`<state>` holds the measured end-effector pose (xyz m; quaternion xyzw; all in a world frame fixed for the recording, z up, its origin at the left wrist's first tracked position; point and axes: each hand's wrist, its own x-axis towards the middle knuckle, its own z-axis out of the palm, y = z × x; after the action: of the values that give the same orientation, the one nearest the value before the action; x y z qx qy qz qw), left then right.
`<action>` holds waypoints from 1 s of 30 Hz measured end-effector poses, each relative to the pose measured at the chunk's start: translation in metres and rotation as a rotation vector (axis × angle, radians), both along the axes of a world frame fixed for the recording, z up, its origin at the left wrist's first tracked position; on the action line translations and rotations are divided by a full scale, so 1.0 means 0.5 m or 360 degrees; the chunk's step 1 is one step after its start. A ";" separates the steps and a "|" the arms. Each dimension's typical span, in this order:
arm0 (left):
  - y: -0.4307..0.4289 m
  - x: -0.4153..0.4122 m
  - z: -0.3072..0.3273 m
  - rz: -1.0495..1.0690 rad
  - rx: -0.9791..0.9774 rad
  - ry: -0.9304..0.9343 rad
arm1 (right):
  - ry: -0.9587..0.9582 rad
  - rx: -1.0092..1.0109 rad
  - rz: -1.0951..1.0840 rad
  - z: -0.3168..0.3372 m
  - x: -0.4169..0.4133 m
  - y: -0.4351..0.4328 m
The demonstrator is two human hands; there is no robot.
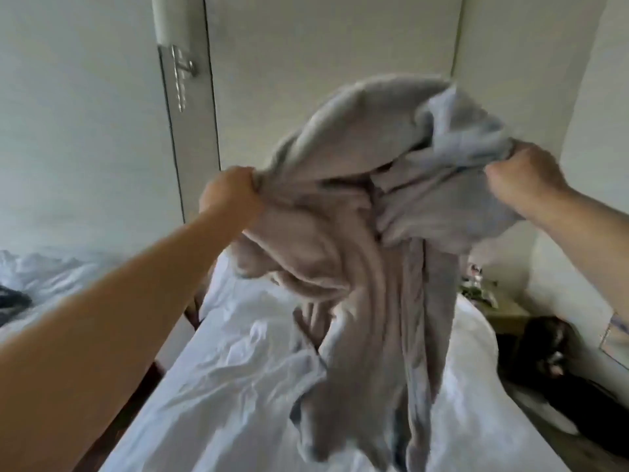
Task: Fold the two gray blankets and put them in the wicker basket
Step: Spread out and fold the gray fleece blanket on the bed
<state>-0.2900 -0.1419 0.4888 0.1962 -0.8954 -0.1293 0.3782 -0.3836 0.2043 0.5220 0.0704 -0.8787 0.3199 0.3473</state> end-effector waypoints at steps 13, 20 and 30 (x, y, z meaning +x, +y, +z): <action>-0.006 0.111 -0.022 -0.0143 -0.0333 0.0139 | 0.0110 0.0314 0.0016 -0.064 0.131 0.109; 0.010 0.150 -0.324 -0.0175 -0.0296 -0.0745 | -0.0619 0.0596 0.0178 -0.376 0.179 0.125; 0.115 0.372 -0.828 -0.0284 -0.0122 -0.1688 | -0.1499 0.0498 0.0455 -0.870 0.440 0.181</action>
<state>-0.1041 -0.0842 0.0750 0.1439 -0.9807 -0.0113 -0.1316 -0.1638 0.2948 0.0869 0.0891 -0.9587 0.2259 -0.1479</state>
